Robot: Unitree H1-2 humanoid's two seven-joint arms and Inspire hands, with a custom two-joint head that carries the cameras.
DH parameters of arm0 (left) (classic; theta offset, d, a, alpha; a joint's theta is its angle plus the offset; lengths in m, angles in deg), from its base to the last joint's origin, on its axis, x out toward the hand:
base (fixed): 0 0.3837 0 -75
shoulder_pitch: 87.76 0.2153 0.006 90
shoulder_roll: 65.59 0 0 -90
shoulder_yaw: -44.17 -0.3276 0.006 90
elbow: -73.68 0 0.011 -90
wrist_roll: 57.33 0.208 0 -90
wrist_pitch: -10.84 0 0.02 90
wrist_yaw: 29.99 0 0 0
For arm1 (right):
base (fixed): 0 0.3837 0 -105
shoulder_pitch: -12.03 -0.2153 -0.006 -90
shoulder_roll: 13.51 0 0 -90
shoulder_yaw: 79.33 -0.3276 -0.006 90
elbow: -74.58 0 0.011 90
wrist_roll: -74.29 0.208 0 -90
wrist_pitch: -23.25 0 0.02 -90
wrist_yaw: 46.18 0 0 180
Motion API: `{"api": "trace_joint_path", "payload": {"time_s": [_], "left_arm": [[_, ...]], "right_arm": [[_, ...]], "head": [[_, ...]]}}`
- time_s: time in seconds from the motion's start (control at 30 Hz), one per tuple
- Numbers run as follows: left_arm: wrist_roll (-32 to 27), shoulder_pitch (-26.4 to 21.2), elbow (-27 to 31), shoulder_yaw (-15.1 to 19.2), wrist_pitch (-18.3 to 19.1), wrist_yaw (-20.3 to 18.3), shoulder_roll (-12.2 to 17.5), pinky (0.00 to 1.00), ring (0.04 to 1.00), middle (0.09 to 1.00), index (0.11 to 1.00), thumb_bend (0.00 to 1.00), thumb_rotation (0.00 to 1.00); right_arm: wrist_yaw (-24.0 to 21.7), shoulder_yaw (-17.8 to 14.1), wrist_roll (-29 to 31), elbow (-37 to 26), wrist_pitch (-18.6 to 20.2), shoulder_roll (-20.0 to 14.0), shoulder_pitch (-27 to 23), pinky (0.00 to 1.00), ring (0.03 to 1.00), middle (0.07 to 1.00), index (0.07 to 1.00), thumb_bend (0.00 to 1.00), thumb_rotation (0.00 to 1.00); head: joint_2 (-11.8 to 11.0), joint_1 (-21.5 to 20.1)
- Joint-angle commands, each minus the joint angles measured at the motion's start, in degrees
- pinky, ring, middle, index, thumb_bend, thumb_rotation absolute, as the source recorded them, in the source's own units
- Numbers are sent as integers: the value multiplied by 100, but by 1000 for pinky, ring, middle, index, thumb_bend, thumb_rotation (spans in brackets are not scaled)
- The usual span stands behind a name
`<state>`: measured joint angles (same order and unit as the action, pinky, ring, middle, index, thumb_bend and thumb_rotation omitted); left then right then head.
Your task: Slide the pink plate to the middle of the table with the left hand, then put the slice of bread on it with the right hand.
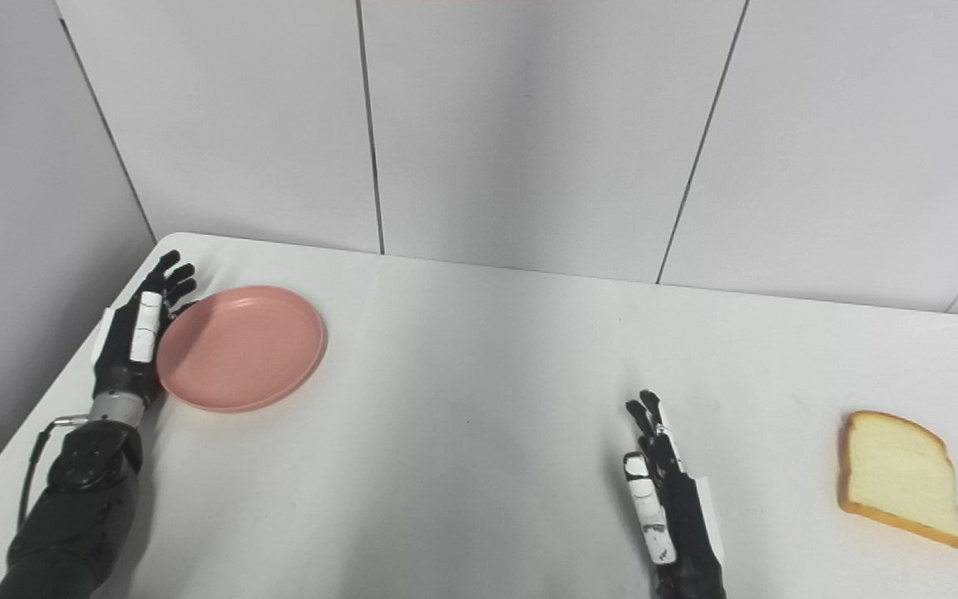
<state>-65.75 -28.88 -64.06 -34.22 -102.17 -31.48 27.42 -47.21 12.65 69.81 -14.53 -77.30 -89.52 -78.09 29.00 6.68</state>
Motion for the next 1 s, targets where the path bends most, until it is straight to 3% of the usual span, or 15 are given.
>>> {"api": "trace_joint_path", "payload": {"time_s": [0.0, 0.17, 0.3, 0.5, 0.97], "left_arm": [[-88, 48, 219, -61, 22, -138, -167, 811, 910, 885, 880, 990, 894], [-42, 34, 515, -199, 134, -181, -375, 800, 876, 866, 882, 906, 875], [55, 23, 732, -303, 259, -126, -550, 774, 858, 849, 858, 976, 873], [238, 11, 1033, -525, 490, -87, -790, 746, 855, 845, 856, 1000, 897], [182, 158, 1328, -844, 736, -431, -1101, 753, 858, 848, 856, 962, 864]], "right_arm": [[52, 43, -7, 77, 65, 89, 198, 1000, 972, 926, 961, 887, 1000], [60, 62, -33, 52, 93, 119, 198, 1000, 970, 924, 962, 882, 1000], [62, 72, -50, 34, 119, 156, 199, 1000, 965, 921, 961, 867, 1000], [82, 127, -83, -34, 173, 262, 205, 1000, 956, 917, 963, 848, 1000], [366, 401, -568, -96, 389, 609, 95, 1000, 951, 917, 963, 804, 1000]], "head": [[9, -1], [9, -54], [36, -153], [86, -376], [262, -1391]]}}
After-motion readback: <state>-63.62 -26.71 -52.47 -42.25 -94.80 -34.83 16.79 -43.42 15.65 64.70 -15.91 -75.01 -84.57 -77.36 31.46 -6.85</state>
